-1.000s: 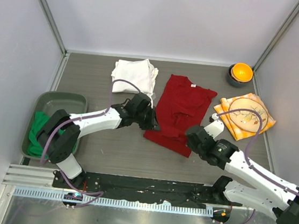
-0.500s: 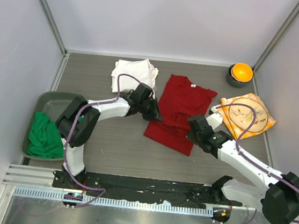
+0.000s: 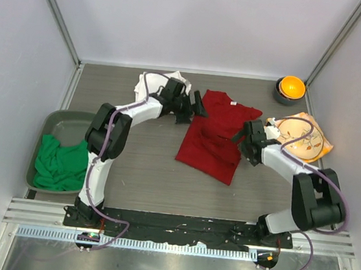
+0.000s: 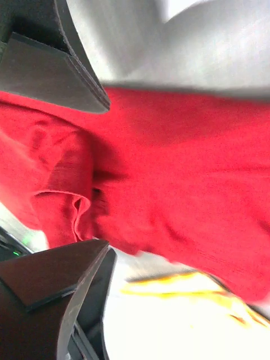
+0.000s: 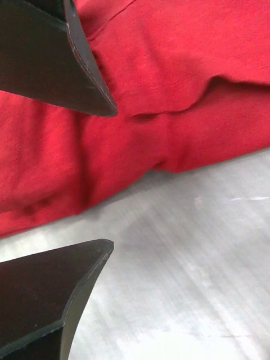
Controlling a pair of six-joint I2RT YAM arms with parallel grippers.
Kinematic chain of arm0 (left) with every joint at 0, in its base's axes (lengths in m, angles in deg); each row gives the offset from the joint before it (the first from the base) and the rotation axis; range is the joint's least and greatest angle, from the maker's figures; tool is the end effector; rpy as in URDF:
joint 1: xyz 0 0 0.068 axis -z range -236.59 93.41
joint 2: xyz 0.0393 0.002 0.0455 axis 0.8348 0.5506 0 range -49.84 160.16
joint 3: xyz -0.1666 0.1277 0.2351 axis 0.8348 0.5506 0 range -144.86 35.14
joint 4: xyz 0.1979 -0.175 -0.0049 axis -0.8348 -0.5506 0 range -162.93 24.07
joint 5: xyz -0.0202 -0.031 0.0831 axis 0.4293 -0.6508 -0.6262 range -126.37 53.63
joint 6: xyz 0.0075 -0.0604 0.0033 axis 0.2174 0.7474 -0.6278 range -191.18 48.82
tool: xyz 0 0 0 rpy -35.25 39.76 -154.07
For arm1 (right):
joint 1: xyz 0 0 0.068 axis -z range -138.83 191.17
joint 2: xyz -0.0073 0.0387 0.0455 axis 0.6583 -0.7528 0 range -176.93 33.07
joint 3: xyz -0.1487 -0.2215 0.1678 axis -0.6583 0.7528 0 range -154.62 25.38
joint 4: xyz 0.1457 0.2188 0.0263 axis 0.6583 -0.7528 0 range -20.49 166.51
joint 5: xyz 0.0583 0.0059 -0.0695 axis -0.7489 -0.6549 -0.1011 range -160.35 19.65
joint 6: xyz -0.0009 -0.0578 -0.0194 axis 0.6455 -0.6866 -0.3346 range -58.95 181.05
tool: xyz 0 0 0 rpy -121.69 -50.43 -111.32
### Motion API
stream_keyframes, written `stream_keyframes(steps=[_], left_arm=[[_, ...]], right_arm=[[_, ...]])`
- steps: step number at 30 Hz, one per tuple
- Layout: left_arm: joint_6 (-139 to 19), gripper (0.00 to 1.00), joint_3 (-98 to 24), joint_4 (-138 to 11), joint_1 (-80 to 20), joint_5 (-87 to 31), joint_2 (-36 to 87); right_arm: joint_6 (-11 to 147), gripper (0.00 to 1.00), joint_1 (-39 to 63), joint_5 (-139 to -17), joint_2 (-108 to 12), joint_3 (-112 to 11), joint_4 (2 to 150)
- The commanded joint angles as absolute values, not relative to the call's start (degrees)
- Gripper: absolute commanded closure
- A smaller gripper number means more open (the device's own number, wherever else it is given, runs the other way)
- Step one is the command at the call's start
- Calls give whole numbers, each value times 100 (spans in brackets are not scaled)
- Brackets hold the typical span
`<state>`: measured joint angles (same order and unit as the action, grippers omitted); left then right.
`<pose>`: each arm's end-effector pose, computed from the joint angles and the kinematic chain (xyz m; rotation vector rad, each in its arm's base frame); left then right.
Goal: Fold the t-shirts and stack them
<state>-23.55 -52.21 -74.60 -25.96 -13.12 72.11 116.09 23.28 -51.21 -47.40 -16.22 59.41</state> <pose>0.4257 -0.2729 0.2036 -0.1519 2.5400 -1.0954 0.2570 0.0672 0.2109 0.9079 2.3010 0.1145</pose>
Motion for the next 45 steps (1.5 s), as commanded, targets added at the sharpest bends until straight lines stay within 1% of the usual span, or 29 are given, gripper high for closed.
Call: stream_keyframes(steps=[1,3,5,8,9,11,12,14,15,16,17,19,22,23,24,26,27,30,37,45], left_arm=[[-2065,0,-6347,-7788,-3285,-1404,7268],[-2091,0,-6523,-8146,-3374,-1518,7154],[-2327,0,-6436,-8385,-3383,-1878,6838],[-2407,0,-5665,-8361,-3278,-2037,6232],[-2416,0,-5149,-8299,-3225,-2055,6083],[-2460,0,-4636,-8106,-2988,-2212,5494],[-2469,0,-4164,-8079,-2900,-2230,5284],[-2312,0,-3687,-7895,-2672,-2205,4704],[-2241,0,-3476,-7764,-2601,-2135,4519],[-2145,0,-3013,-7614,-2461,-2099,4352],[-1909,0,-2816,-7291,-2399,-1951,4037],[-1758,0,-2317,-6955,-2206,-1853,3789],[-1433,0,-1762,-5815,-2039,-1721,3471],[-1319,0,-1360,-5106,-2029,-1669,3445],[-1091,0,-1208,-4638,-2029,-1416,3479],[-879,0,-935,-4187,-2003,-1317,3628],[-800,1,-873,-3646,-1977,-1221,3821],[-676,3,-767,-2905,-1898,-1062,4225],[-571,4,-740,-2191,-1854,-877,4832],[-500,5,-310,-1733,-1845,-930,5141]], right_arm=[[11186,3,2614,-5215,-5367,-2672,6632],[11097,3,2614,-5163,-5377,-2927,6474],[11027,2,2614,-4979,-5097,-2902,6482],[10842,2,2605,-4916,-4676,-2806,6317],[10781,1,2596,-4995,-4543,-2779,6237],[10641,1,2553,-5530,-4219,-2762,5975],[10553,1,2500,-5636,-4112,-2779,5834],[10377,1,2168,-5812,-3893,-2797,5483],[10298,1,2026,-5787,-3761,-2849,5298],[10236,1,1929,-5743,-3716,-2893,5061],[10157,0,1728,-5760,-3690,-2946,4754],[10104,0,1577,-5673,-3637,-2990,4471],[10043,0,1454,-5646,-3479,-2859,4329],[10016,0,1454,-5646,-3426,-2736,4364],[9964,0,1454,-5751,-3408,-2700,4390],[9911,0,1462,-5822,-3399,-2595,4452],[9893,0,1454,-5900,-3408,-2568,4478],[9867,0,1462,-5963,-3426,-2489,4575],[9805,0,1454,-6024,-3399,-2436,4566],[10059,0,1454,-6770,-3706,-2225,4865]])
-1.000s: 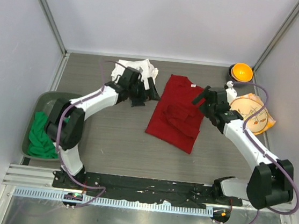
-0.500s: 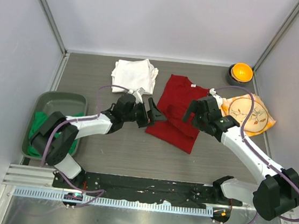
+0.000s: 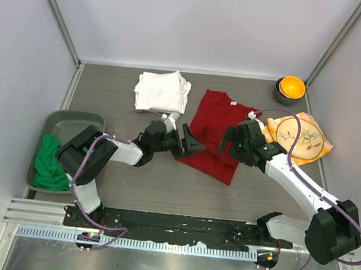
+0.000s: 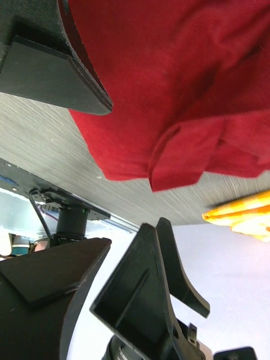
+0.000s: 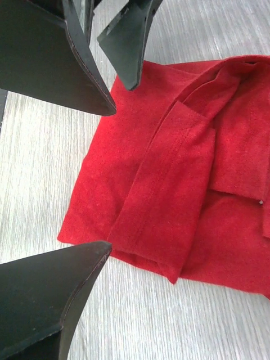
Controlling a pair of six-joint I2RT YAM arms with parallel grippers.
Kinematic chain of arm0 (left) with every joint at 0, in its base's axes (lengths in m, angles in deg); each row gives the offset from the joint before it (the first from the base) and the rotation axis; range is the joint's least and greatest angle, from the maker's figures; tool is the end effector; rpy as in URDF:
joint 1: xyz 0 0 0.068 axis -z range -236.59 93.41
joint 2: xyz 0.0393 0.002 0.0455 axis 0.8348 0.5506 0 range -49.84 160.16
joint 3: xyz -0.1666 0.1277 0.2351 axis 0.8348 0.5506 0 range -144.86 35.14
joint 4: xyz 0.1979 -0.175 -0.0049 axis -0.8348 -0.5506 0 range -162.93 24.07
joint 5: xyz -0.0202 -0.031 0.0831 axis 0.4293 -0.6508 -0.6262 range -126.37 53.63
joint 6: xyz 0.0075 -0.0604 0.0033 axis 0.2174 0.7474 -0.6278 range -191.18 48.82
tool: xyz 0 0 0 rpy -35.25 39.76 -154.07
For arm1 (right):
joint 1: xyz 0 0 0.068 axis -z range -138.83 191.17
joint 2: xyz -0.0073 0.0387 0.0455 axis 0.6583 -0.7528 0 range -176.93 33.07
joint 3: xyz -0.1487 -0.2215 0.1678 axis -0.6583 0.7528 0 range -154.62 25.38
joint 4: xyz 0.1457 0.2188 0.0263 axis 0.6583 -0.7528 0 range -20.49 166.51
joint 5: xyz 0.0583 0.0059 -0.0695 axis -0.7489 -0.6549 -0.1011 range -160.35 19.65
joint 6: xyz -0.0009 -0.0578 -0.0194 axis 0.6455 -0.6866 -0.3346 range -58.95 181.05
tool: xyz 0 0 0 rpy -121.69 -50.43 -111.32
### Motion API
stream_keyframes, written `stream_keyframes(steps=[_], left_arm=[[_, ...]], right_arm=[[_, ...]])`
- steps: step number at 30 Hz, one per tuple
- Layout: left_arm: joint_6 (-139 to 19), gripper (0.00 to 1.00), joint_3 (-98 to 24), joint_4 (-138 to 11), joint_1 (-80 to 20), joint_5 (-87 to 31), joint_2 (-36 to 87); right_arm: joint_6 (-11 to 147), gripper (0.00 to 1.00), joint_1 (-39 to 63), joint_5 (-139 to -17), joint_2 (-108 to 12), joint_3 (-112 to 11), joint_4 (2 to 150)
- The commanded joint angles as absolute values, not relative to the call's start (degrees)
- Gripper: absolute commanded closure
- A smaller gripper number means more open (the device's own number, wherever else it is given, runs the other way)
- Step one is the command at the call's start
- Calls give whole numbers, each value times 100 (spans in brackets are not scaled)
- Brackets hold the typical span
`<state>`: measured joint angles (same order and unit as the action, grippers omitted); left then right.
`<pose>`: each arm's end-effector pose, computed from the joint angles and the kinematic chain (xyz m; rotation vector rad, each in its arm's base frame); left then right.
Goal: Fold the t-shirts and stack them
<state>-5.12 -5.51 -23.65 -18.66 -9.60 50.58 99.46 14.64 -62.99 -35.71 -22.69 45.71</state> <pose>0.2728 -0.2385 0.1976 -0.1612 2.2118 -1.5824 0.2137 0.1002 0.2754 0.3133 2.4694 0.3315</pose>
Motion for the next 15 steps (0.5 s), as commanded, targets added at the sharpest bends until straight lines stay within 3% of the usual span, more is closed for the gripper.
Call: stream_keyframes(steps=[1,15], left_arm=[[-500,5,-214,-1689,-1836,-947,5167],[-360,6,428,-731,-1827,-1026,5739]], right_arm=[[10138,0,1454,-6832,-3751,-2208,4926],[11035,0,1375,-7887,-3900,-1514,5858]])
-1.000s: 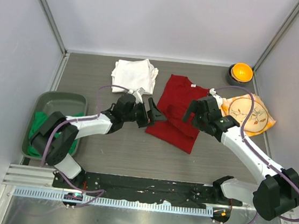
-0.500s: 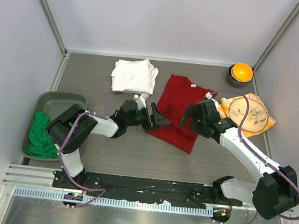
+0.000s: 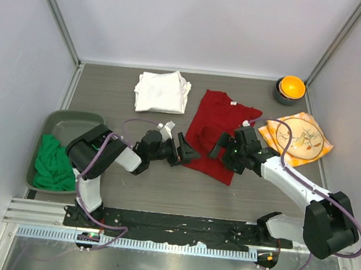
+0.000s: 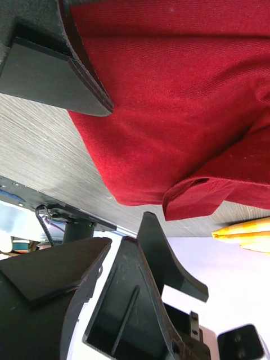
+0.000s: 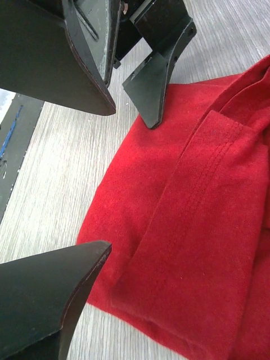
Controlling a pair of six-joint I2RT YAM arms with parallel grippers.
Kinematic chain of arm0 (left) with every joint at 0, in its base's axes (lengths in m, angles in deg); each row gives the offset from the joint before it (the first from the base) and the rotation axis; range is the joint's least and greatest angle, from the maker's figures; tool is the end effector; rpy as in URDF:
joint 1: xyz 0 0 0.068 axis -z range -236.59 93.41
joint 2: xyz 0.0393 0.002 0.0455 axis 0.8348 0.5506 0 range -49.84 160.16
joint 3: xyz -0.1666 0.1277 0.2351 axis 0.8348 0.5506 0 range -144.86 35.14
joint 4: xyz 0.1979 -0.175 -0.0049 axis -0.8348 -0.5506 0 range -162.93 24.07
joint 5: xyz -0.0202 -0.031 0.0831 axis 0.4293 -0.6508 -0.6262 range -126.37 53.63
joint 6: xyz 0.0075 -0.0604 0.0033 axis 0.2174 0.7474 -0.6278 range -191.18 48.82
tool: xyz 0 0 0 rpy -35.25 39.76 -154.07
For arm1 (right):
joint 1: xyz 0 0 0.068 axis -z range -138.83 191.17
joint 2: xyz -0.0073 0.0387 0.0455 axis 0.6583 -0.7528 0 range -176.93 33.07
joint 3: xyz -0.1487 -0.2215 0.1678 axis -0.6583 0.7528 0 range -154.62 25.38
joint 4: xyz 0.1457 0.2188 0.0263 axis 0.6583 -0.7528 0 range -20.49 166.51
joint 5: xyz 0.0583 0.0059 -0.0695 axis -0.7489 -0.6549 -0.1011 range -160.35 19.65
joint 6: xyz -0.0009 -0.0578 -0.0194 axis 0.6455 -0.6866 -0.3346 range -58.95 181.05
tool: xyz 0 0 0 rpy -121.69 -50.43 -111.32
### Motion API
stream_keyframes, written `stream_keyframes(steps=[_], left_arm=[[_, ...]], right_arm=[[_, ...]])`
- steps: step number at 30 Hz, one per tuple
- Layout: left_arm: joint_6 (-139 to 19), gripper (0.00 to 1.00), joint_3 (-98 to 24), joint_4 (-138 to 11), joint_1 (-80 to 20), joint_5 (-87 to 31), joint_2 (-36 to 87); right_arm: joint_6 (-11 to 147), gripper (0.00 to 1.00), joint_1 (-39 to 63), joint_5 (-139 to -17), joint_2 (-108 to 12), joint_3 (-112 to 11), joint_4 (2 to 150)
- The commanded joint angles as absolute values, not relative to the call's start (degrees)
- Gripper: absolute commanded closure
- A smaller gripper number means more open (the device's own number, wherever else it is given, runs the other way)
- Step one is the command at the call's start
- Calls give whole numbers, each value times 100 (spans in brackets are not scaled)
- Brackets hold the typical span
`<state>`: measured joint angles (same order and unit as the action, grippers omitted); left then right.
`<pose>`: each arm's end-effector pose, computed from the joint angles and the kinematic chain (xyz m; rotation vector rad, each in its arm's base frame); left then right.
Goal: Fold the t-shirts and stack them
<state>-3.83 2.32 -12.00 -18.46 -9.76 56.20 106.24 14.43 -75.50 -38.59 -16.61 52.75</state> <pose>0.2568 -0.2274 0.1512 -0.2004 2.2511 -1.5776 0.2120 0.1114 0.2390 0.3805 2.5839 0.6020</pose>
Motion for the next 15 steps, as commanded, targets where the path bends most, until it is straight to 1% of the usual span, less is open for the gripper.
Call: stream_keyframes(steps=[1,7,15], left_arm=[[-368,7,455,-705,-1827,-1026,5712],[-377,7,613,-687,-1836,-1088,5554],[-395,7,806,-687,-1827,-1088,5238]], right_arm=[[11088,0,1331,-7957,-3927,-1479,5980],[11308,0,1190,-8011,-4295,-1469,6342],[11010,1,1190,-7598,-4682,-1741,6360]])
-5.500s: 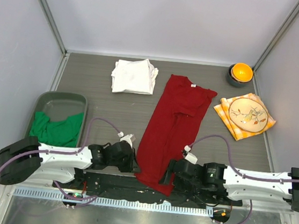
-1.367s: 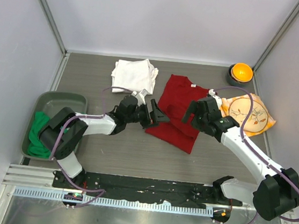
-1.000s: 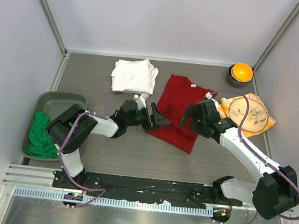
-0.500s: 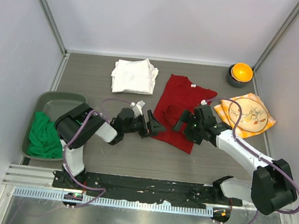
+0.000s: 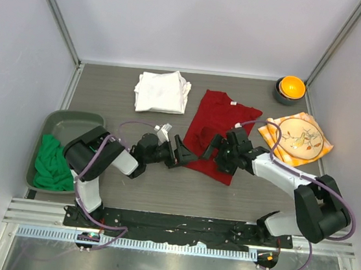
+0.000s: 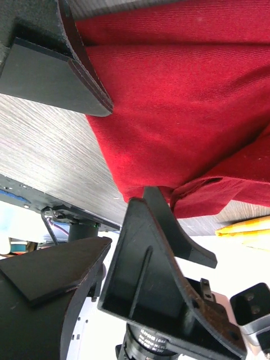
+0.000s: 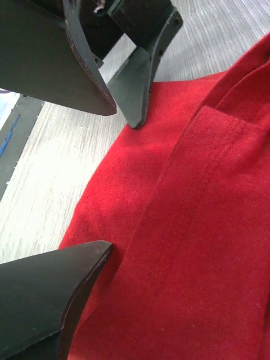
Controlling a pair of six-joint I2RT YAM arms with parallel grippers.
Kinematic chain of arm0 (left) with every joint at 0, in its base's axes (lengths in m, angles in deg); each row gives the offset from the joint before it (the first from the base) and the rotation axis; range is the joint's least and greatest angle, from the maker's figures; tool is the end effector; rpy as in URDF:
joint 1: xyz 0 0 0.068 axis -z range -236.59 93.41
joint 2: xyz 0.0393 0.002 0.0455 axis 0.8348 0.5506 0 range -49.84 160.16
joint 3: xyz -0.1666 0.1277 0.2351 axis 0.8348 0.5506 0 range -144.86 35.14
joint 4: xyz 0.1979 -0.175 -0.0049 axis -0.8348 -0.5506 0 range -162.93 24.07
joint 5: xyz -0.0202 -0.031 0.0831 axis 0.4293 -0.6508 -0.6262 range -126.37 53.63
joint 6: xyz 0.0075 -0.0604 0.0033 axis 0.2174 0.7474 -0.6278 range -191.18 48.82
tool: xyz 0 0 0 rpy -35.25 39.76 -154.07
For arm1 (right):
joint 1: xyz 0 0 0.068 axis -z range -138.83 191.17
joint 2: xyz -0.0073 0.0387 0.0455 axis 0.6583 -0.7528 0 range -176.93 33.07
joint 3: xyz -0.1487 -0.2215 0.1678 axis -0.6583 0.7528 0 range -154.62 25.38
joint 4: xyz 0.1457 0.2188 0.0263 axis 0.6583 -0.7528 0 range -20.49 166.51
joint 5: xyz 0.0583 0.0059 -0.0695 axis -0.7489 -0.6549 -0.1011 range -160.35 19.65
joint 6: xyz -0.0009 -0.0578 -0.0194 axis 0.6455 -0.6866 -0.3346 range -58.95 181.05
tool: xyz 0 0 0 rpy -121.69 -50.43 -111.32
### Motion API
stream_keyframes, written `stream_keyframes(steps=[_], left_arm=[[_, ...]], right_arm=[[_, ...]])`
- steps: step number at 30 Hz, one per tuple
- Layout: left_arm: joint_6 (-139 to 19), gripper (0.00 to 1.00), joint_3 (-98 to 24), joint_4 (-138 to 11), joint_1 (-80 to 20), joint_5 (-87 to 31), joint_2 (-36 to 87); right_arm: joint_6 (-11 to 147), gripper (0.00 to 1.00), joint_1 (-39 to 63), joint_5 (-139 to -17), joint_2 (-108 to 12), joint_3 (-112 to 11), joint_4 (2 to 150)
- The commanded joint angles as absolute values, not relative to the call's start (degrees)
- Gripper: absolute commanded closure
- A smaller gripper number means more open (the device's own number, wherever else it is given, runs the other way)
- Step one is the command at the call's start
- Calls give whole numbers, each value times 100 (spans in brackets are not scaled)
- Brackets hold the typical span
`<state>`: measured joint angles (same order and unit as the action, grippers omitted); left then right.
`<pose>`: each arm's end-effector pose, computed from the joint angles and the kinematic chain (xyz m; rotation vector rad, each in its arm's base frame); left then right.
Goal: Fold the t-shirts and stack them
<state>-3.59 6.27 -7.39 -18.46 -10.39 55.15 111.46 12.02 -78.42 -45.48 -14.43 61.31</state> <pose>0.2449 -0.2175 0.1496 -0.1996 2.2164 -1.5863 0.2239 0.1322 0.2103 0.4307 2.6250 0.6982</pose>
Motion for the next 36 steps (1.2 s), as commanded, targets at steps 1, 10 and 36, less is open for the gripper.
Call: stream_keyframes(steps=[1,10,36], left_arm=[[-395,7,824,-687,-1836,-1079,5220],[-430,7,1026,-687,-1836,-1097,5158],[-492,10,1114,-678,-1827,-1132,5247]], right_arm=[[10974,1,1190,-7580,-4796,-1838,6359],[10632,0,1225,-7097,-5289,-2470,6272],[9331,1,1850,-4988,-5748,-4091,6807]])
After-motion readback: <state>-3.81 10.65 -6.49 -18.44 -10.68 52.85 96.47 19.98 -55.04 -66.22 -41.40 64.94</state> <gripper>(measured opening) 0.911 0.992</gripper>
